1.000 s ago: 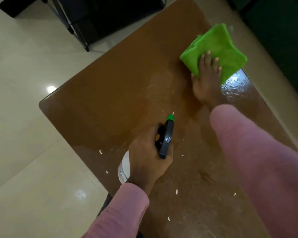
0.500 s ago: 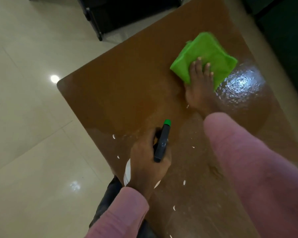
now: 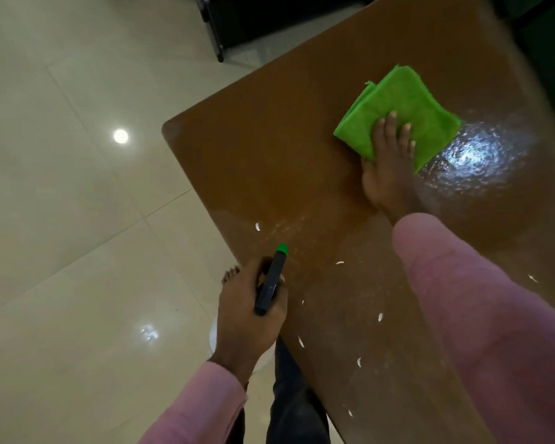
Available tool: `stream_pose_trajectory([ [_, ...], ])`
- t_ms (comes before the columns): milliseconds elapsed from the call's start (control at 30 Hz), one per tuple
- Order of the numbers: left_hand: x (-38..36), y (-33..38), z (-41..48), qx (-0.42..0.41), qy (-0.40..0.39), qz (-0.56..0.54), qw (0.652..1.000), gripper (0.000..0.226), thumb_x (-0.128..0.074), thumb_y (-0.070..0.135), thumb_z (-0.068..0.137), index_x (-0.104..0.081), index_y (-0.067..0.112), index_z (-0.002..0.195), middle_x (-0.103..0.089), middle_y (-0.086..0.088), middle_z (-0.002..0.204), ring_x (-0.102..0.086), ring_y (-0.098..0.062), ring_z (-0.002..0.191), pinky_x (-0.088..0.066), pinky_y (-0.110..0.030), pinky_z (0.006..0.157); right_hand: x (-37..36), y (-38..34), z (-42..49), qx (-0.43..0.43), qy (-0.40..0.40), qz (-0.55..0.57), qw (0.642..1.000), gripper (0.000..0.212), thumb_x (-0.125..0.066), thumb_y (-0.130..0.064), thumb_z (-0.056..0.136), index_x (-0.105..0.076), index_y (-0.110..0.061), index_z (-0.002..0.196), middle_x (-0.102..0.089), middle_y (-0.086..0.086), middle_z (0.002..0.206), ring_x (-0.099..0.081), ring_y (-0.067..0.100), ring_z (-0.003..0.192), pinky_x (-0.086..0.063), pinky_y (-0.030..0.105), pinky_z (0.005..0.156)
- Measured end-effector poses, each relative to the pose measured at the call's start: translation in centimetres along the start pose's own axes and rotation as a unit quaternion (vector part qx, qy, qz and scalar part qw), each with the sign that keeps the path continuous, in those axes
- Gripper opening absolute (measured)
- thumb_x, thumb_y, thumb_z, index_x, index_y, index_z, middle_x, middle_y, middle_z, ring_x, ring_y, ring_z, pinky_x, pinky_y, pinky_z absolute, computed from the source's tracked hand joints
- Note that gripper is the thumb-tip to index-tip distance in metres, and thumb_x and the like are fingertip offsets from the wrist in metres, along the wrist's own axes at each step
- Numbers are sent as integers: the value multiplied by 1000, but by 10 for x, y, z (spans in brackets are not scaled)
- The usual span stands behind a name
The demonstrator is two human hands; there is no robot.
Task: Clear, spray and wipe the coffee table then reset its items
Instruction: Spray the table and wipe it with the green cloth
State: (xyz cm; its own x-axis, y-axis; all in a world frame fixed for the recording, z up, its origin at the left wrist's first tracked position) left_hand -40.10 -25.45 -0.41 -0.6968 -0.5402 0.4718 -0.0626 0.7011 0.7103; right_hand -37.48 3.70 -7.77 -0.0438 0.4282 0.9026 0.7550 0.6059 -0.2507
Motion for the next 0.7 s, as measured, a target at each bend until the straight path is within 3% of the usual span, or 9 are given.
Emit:
stream_pose_trajectory([
  [167,23,-1,-4,-27,15,-18,999,8,-57,24,82,-61,29,87,-61,8,66,-57,-13,58,-46,-33,50,-65,-90,-107,192,-51,-23,980,81,-53,-7,82,-14,-9,152,-5,8,161,2,36,146,2,46,118],
  [300,44,-4,-5,-25,10,-36,999,11,-60,21,85,-61,31,90,-62,10,66,-57,-12,57,-40,-18,48,-85,-81,-144,337,-100,-81,933,82,-41,-17,77,-7,-17,153,-2,0,159,-3,25,147,-1,41,120],
  [333,49,-5,-4,-22,7,-40,999,10,-60,21,85,-61,30,89,-62,10,67,-57,-12,57,-40,-18,48,-78,-70,-135,327,-85,-87,937,80,-38,-16,77,-10,-17,152,-6,1,159,-9,27,147,-4,41,120],
  [400,58,-12,-4,-11,5,-44,999,10,-60,21,87,-62,31,89,-63,10,69,-58,-14,59,-45,-26,48,-57,-49,-106,220,-49,-66,972,77,-35,-13,78,-13,-15,152,-12,9,159,-13,31,146,-8,45,119],
  [533,72,-31,-4,7,31,-38,999,17,-63,17,89,-61,35,90,-63,12,71,-58,-16,60,-49,-35,50,-40,-60,-70,-16,7,9,1000,69,-41,-16,90,-12,-7,153,-3,13,161,1,39,147,-1,49,119],
  [600,75,-36,-6,16,35,-42,998,24,-63,15,89,-58,39,87,-63,12,72,-58,-17,61,-50,-38,51,-55,-97,-76,-16,8,-4,1000,72,-46,-15,92,-10,-8,153,0,12,161,4,40,146,1,50,119],
  [700,79,-38,-9,23,44,-47,998,18,-60,17,90,-60,35,87,-62,12,73,-57,-18,61,-47,-37,50,-86,-161,-111,110,-23,-38,993,73,-49,-22,92,-10,-12,153,-2,8,162,2,37,147,3,47,119],
])
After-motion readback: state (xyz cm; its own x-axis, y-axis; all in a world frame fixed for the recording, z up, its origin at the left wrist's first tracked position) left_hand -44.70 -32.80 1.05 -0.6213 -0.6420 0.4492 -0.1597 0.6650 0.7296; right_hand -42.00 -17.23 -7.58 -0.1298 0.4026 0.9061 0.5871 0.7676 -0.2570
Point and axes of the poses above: each hand's wrist, its own z-axis towards the middle knuckle, its own x-axis out of the back of the hand, y = z × x, the point moved 6 cm from there along z, towards the middle knuckle
